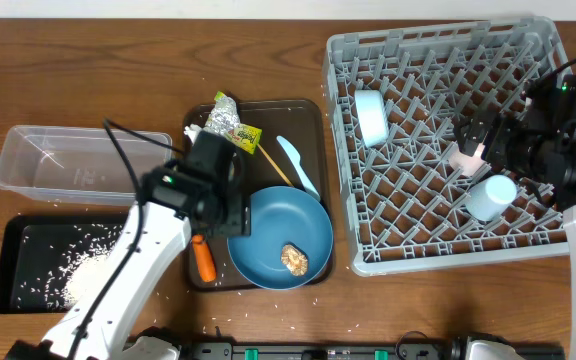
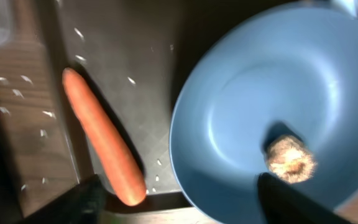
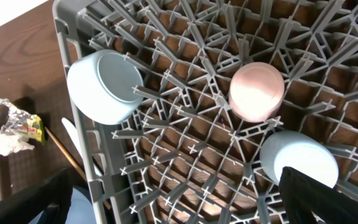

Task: Sort waste into correct bins and load items into the dishwasher rack
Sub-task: 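Move the left gripper down to the blue plate on the brown tray, then grasp the blue plate's rim with the left gripper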

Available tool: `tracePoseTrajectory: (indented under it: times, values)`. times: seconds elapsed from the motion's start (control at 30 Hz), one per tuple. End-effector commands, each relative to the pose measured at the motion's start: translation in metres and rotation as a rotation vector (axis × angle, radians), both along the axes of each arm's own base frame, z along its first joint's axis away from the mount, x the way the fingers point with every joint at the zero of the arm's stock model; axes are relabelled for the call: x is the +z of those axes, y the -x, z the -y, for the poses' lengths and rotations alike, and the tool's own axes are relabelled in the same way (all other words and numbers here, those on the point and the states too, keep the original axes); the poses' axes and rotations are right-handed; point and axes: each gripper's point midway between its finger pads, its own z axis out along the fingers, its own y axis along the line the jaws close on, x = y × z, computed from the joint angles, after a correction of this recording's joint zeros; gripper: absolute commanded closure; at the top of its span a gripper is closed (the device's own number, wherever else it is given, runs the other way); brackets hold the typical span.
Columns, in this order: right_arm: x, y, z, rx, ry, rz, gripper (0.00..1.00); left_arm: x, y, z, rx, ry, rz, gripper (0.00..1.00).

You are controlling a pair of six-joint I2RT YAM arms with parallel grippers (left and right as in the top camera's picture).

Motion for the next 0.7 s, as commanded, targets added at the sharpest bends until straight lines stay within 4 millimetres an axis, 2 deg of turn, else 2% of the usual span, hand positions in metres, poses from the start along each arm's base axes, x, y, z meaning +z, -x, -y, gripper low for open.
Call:
tracePoseTrajectory:
  times: [0.0,0.13,0.23,0.3,0.33,0.47,0.53,0.67]
  values:
    - [0.002,0.0,0.0,-0.012,-0.015,0.003,0.01,-0.023,0.013,-0.003,0.038,-0.009,-0.055,0.32]
    - [0.002,0.0,0.0,-0.012,-0.015,0.003,0.01,-0.045,0.023,-0.007,0.044,-0.016,-0.075,0.37]
    - [0.002,0.0,0.0,-0.012,-0.016,0.003,0.01,-0.053,0.026,-0.005,0.061,-0.003,-0.08,0.45]
    - [0.002,0.0,0.0,-0.012,-0.016,0.003,0.01,-0.052,0.025,-0.005,0.061,-0.001,-0.076,0.52]
    - [0.002,0.0,0.0,-0.012,-0.016,0.004,0.01,-0.05,0.026,-0.002,0.059,0.014,-0.083,0.62]
    - [0.002,-0.001,0.0,-0.012,-0.015,0.004,0.01,-0.032,0.026,0.022,0.011,0.137,-0.084,0.81]
    - [0.003,-0.001,0.0,-0.012,-0.015,0.008,0.01,-0.027,0.023,0.027,-0.011,0.141,-0.058,0.94]
    - [0.004,-0.003,0.0,-0.018,-0.019,0.014,0.01,-0.026,0.02,0.043,-0.1,0.145,-0.01,0.94]
